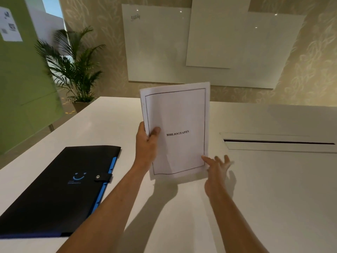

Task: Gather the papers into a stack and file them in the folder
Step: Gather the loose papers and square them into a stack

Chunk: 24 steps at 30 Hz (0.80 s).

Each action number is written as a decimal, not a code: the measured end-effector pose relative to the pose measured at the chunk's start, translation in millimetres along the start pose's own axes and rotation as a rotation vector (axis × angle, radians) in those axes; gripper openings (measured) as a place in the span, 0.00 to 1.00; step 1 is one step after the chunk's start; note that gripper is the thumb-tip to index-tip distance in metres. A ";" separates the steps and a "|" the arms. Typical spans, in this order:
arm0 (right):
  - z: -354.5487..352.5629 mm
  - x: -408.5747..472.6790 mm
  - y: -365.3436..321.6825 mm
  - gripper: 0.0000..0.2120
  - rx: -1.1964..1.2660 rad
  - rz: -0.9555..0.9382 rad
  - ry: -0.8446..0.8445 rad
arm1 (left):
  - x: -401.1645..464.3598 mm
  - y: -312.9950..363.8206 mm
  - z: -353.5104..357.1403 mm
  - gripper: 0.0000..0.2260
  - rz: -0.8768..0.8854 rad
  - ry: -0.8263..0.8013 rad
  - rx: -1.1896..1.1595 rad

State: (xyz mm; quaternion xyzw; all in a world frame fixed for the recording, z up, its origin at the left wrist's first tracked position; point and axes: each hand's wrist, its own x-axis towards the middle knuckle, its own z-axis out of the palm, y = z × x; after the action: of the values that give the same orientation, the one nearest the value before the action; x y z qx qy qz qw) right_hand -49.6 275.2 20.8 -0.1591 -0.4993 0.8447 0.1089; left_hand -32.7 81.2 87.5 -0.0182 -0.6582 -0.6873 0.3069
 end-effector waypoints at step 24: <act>4.8 -8.1 -10.2 0.13 -0.414 -0.543 -0.298 | -35.4 -28.6 -0.7 0.11 0.068 0.008 -0.015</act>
State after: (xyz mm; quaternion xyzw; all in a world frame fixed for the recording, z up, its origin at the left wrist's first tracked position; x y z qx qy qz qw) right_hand -43.6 273.4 33.1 0.0852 -0.6940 0.6801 0.2204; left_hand -16.5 93.1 46.7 -0.0398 -0.6508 -0.6814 0.3325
